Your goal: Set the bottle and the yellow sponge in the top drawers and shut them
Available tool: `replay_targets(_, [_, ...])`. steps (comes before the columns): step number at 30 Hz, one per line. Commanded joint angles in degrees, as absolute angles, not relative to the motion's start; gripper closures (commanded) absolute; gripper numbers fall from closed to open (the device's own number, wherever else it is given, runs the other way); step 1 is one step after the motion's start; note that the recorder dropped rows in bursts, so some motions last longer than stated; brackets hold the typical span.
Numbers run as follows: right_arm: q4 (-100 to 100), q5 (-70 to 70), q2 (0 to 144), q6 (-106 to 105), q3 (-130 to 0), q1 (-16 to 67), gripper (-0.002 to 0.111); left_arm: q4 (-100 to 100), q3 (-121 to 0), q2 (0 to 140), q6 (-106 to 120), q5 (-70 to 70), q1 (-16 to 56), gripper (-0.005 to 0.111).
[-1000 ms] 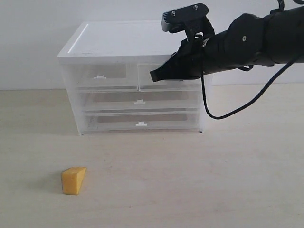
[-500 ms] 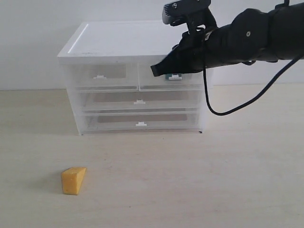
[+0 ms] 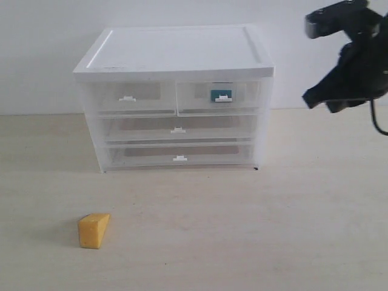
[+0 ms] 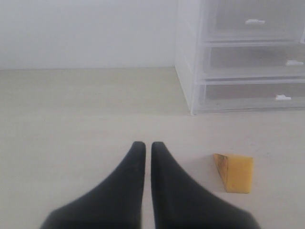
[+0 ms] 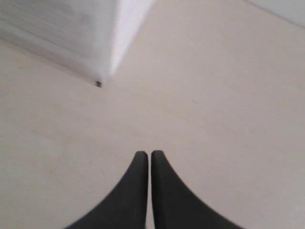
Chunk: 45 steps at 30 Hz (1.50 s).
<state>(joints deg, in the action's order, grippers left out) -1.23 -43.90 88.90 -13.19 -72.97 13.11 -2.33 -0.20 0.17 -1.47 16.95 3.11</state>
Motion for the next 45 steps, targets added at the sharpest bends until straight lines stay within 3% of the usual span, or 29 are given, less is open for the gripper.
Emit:
replay_targets(1, [-5.89,-49.78,84.97,-6.91,-73.27,6.87,0.108,-1.92,0.00,0.00,-1.26,16.95,2.92,0.103])
replay_targets(8, [-9.75,-47.45,73.26,-3.32,-70.11,5.16,0.108,-1.92,0.00,0.00,-1.26,16.95,2.92,0.103])
replay_targets(14, [-15.11,-36.12,58.49,5.53,-58.84,5.16,0.108,-1.92,0.00,0.00,-1.26,16.95,2.92,0.103])
replay_targets(24, [-14.71,-28.99,36.86,5.96,-43.70,5.16,0.108,-1.92,0.00,0.00,-1.26,16.95,2.92,0.103])
replay_targets(29, [-7.02,-23.50,23.90,6.08,-33.71,5.16,0.108,-1.92,0.00,0.00,-1.26,16.95,2.92,0.103])
replay_targets(40, [-6.46,-25.05,21.23,5.44,-32.91,5.16,0.108,-1.92,0.00,0.00,-1.26,16.95,2.92,0.103])
replay_targets(45, [-6.46,-19.51,15.79,0.97,-24.16,5.16,0.108,-1.92,0.00,0.00,-1.26,16.95,2.92,0.103])
